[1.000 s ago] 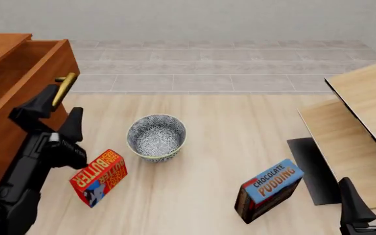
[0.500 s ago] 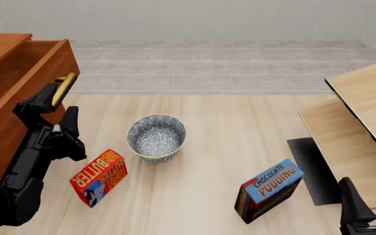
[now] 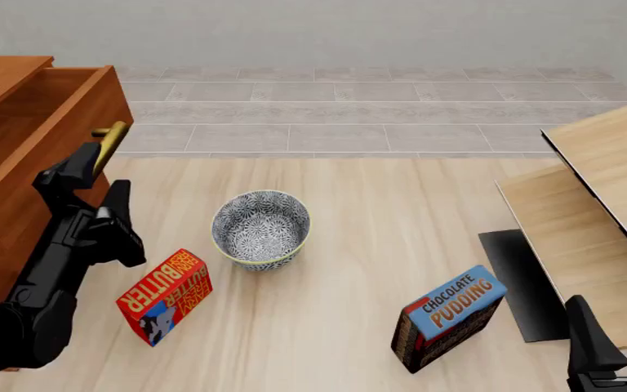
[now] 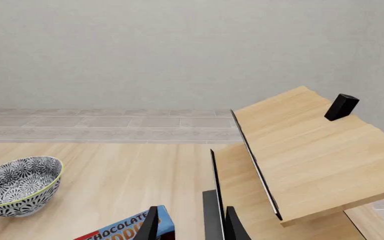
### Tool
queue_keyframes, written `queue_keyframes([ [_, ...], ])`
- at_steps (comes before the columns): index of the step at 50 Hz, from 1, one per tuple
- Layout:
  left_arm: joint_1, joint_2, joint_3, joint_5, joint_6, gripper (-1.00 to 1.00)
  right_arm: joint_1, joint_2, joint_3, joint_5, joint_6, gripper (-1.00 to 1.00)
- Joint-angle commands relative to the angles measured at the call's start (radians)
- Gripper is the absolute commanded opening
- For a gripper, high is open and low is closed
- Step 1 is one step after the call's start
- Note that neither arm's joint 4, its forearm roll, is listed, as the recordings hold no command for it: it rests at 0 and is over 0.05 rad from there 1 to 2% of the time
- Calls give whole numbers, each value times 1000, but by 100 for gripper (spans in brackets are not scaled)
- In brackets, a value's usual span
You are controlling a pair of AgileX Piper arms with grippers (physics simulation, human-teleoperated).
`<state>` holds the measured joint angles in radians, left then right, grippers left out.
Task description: Close the top drawer of the cabinet.
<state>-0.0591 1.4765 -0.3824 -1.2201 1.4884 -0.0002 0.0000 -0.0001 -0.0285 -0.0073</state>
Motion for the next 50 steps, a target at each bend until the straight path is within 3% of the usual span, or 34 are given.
queue_keyframes([
  [1,18,35,9,0,16,100,0,0,0,-1,-1,100],
  [50,129,78,-19,0,25,100,9,0,0,1,-3,100],
])
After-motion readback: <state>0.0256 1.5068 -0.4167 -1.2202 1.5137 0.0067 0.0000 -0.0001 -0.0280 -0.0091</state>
